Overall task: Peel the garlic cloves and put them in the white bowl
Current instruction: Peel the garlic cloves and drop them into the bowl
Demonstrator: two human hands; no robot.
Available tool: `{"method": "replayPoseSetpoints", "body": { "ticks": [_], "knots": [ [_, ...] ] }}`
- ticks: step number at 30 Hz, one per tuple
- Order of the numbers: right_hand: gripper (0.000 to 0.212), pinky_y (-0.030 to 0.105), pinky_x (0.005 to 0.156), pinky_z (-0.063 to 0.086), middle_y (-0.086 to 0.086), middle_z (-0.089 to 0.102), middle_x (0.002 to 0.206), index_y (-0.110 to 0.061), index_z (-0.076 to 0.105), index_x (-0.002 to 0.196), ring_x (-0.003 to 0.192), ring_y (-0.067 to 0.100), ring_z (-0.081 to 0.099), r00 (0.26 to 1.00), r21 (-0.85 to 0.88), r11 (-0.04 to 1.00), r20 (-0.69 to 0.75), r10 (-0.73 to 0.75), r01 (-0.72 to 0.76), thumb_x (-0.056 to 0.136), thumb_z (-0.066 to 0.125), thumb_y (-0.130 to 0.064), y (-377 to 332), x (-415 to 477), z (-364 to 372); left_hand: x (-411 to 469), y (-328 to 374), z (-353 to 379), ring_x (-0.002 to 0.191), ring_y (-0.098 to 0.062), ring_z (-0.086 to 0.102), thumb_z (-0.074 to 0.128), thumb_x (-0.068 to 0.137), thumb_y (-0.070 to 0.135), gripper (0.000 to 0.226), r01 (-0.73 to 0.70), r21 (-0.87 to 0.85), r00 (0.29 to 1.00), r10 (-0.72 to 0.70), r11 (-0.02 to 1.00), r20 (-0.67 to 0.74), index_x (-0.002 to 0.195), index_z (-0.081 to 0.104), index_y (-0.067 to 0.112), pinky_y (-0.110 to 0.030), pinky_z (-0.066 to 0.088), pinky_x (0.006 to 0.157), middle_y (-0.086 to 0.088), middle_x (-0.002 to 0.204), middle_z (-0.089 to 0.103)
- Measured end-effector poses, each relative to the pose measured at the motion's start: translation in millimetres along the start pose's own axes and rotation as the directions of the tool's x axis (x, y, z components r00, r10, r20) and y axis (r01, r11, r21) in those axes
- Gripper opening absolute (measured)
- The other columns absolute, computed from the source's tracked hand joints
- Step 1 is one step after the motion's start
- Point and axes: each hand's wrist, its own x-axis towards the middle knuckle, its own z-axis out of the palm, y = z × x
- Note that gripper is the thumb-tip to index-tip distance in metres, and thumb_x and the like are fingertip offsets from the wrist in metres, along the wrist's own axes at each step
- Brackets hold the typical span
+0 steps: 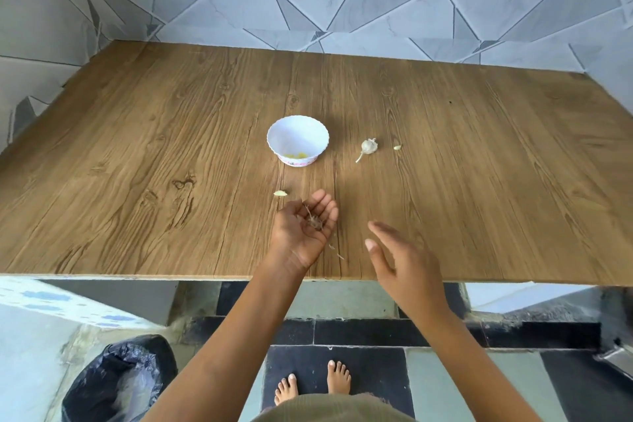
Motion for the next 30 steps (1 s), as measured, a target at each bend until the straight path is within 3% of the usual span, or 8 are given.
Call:
{"method": "replayPoseSetpoints", "body": {
  "ticks": [5, 8, 12, 18, 20, 22, 26, 30],
  "knots": [
    [0.073, 0.042, 0.109, 0.030, 0.019, 0.055, 0.131, 0.003, 0.052, 0.129, 0.120, 0.031, 0.054, 0.975, -0.421, 0.901, 0.132, 0.179, -0.108, 0.099, 0.014, -0.052, -9, -50, 22, 5, -5, 5, 0.084, -0.024, 0.063, 0.031, 0.098, 0.018, 0.040, 0.012, 0.015, 1.000, -0.012, 1.000, 0.002, 0.088, 0.063, -0.003, -0.034, 0.050, 0.084, -0.014, 0.073, 0.070],
    [0.080, 0.044, 0.105, 0.035, 0.020, 0.047, 0.139, 0.003, 0.044, 0.134, 0.127, 0.033, 0.046, 0.958, -0.423, 0.895, 0.169, 0.231, -0.141, 0.097, 0.009, -0.058, -23, -56, 37, 6, -5, 7, 0.085, -0.024, 0.063, 0.031, 0.098, 0.018, 0.040, 0.016, 0.015, 1.000, -0.016, 1.000, 0.005, 0.089, 0.064, -0.003, -0.033, 0.051, 0.082, -0.014, 0.075, 0.070],
    [0.077, 0.044, 0.108, 0.035, 0.020, 0.043, 0.142, 0.002, 0.035, 0.137, 0.131, 0.031, 0.042, 0.967, -0.375, 0.924, 0.197, 0.164, -0.080, 0.097, 0.011, -0.059, -37, -46, 49, 3, 3, 2, 0.084, -0.023, 0.063, 0.031, 0.099, 0.020, 0.041, -0.009, 0.009, 1.000, 0.009, 1.000, 0.002, 0.090, 0.063, -0.003, -0.032, 0.051, 0.078, -0.013, 0.076, 0.070],
    [0.069, 0.041, 0.110, 0.028, 0.018, 0.042, 0.143, 0.002, 0.037, 0.138, 0.133, 0.028, 0.040, 0.944, -0.273, 0.949, 0.326, -0.061, 0.155, 0.101, 0.008, -0.048, -38, -24, 58, -4, 20, -12, 0.085, -0.023, 0.063, 0.032, 0.098, 0.016, 0.037, -0.074, -0.016, 0.997, 0.074, 0.997, -0.011, 0.092, 0.064, -0.003, -0.031, 0.052, 0.080, -0.013, 0.075, 0.070],
    [0.061, 0.039, 0.110, 0.034, 0.013, 0.041, 0.145, -0.004, 0.040, 0.139, 0.134, 0.023, 0.040, 0.919, -0.202, 0.947, 0.357, -0.166, 0.250, 0.102, 0.009, -0.042, -31, -18, 54, -5, 25, -17, 0.085, -0.023, 0.064, 0.033, 0.097, 0.016, 0.037, -0.090, -0.024, 0.996, 0.090, 0.996, -0.013, 0.092, 0.064, -0.003, -0.031, 0.052, 0.079, -0.013, 0.076, 0.070],
    [0.052, 0.037, 0.105, 0.040, 0.007, 0.044, 0.144, -0.008, 0.047, 0.136, 0.132, 0.019, 0.042, 0.894, -0.100, 0.942, 0.358, -0.268, 0.322, 0.103, 0.018, -0.035, -21, -13, 43, -6, 27, -20, 0.085, -0.024, 0.063, 0.032, 0.097, 0.016, 0.038, -0.102, -0.031, 0.995, 0.102, 0.994, -0.017, 0.092, 0.064, -0.002, -0.032, 0.052, 0.080, -0.013, 0.076, 0.070],
    [0.044, 0.031, 0.091, 0.052, 0.005, 0.056, 0.133, -0.008, 0.060, 0.125, 0.117, 0.017, 0.058, 0.824, -0.013, 0.880, 0.357, -0.440, 0.476, 0.082, 0.069, -0.010, -3, -9, 24, -8, 31, -24, 0.084, -0.024, 0.063, 0.030, 0.098, 0.018, 0.041, -0.117, -0.046, 0.993, 0.117, 0.992, -0.010, 0.091, 0.064, -0.002, -0.033, 0.051, 0.083, -0.014, 0.080, 0.069],
    [0.045, 0.030, 0.066, 0.059, 0.007, 0.070, 0.103, -0.005, 0.071, 0.103, 0.089, 0.017, 0.068, 0.866, -0.034, 0.891, 0.256, -0.429, 0.452, 0.061, 0.085, 0.002, -1, -18, 25, -6, 29, -23, 0.084, -0.024, 0.063, 0.029, 0.099, 0.018, 0.042, -0.108, -0.046, 0.994, 0.108, 0.993, -0.014, 0.089, 0.064, -0.003, -0.033, 0.050, 0.082, -0.013, 0.076, 0.069]
  ]
}}
